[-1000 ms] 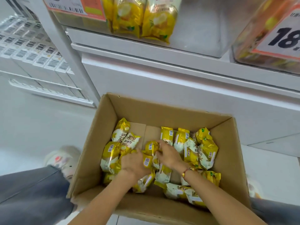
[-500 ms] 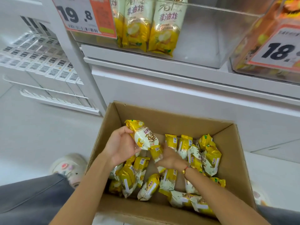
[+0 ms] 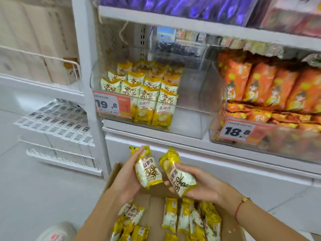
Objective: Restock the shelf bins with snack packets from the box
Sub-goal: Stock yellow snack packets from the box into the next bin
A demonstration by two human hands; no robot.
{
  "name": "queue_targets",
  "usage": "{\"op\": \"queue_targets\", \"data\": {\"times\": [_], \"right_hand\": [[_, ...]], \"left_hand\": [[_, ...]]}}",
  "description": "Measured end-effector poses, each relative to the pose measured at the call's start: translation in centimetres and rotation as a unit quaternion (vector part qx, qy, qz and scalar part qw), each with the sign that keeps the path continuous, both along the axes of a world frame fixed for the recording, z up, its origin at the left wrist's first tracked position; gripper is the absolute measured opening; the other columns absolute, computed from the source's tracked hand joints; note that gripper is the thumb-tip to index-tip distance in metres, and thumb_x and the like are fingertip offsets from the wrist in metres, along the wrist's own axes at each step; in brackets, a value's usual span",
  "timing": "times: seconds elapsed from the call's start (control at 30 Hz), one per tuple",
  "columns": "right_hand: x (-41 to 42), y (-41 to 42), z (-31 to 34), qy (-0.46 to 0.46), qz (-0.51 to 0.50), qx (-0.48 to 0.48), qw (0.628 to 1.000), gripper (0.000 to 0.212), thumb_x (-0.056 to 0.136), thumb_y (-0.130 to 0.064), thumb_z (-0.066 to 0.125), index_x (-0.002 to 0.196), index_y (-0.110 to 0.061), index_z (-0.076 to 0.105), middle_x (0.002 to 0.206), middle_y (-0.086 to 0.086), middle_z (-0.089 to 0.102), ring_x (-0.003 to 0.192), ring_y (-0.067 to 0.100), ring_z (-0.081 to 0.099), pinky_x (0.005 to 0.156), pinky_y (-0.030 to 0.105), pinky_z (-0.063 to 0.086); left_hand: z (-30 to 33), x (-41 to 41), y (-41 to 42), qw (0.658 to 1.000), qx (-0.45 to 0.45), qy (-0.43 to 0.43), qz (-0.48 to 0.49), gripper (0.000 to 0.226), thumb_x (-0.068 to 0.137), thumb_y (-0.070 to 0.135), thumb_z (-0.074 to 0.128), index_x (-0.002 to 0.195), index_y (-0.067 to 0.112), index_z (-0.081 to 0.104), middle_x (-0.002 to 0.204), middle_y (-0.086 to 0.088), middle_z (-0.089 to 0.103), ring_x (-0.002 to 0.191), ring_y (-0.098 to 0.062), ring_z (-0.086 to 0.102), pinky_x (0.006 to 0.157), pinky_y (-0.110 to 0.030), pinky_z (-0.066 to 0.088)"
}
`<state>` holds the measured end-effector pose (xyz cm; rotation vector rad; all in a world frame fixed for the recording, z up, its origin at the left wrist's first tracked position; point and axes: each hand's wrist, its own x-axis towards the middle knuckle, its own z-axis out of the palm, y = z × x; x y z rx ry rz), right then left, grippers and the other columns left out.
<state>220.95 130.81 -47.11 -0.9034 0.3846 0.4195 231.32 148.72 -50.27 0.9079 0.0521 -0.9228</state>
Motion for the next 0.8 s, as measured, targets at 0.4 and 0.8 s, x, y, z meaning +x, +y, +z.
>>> {"op": "queue_targets", "data": {"times": [0.4,0.8], "right_hand": [[1.3,0.8,12.8,-0.153,-0.118,-0.077,0.978,0.044,0.08,-0.035,0.061,0.113,-0.009,0.071,0.108,0.017,0.068,0.085,0.025,0.066,0.072,0.034,0.05],[2.1,-0.1,17.5,-0.268,-0.218,-0.254,0.903,0.047,0.082,-0.046,0.054,0.115,-0.014,0.066,0.108,0.008,0.072,0.103,0.021,0.068,0.093,0.038,0.05]], "left_hand": [[12.2,0.5,-1.0,0.963,-0.134,-0.13,0.194,0.112,0.028,0.06,0.091,0.127,0.02,0.057,0.116,-0.007,0.07,0.099,-0.021,0.07,0.062,-0.027,0.059],[17.2,1.2,-3.7,0.862,0.161,-0.477,0.053,0.069,0.062,0.013,0.088,0.105,0.038,0.04,0.088,0.016,0.063,0.066,0.016,0.06,0.053,0.0,0.041]]}}
